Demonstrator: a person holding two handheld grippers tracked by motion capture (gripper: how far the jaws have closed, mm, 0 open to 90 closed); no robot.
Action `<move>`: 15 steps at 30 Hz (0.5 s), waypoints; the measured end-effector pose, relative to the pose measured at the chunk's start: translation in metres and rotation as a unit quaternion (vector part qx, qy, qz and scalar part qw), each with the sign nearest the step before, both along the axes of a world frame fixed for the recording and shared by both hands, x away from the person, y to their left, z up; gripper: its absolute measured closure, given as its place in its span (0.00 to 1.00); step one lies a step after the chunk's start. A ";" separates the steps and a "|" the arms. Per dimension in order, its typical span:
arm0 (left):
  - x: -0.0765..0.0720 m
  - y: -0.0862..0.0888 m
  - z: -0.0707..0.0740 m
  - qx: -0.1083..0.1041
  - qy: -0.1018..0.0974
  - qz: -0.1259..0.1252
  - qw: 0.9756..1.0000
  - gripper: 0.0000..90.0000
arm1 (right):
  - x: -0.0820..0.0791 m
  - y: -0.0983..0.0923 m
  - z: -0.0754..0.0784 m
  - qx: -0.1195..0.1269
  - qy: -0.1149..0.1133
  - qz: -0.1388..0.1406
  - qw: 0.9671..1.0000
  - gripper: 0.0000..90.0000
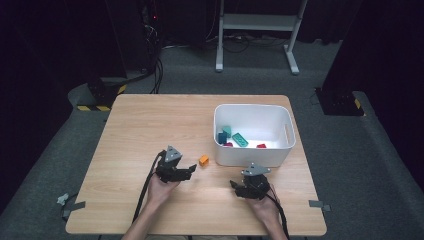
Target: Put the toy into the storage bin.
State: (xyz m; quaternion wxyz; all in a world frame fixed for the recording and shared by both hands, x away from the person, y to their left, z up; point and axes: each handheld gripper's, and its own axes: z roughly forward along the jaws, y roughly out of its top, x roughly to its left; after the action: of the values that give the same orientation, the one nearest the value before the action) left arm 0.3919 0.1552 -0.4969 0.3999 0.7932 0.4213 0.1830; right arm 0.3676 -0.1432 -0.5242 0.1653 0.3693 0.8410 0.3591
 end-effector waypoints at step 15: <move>0.018 -0.034 -0.018 0.017 0.000 -0.004 1.000 0.49 | 0.000 0.000 0.000 0.000 -0.001 0.000 1.000 0.38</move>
State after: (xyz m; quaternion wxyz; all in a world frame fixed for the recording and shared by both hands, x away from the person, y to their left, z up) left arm 0.4102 0.1208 -0.5147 0.3875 0.8015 0.4147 0.1884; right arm 0.3676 -0.1432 -0.5242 0.1657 0.3690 0.8411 0.3590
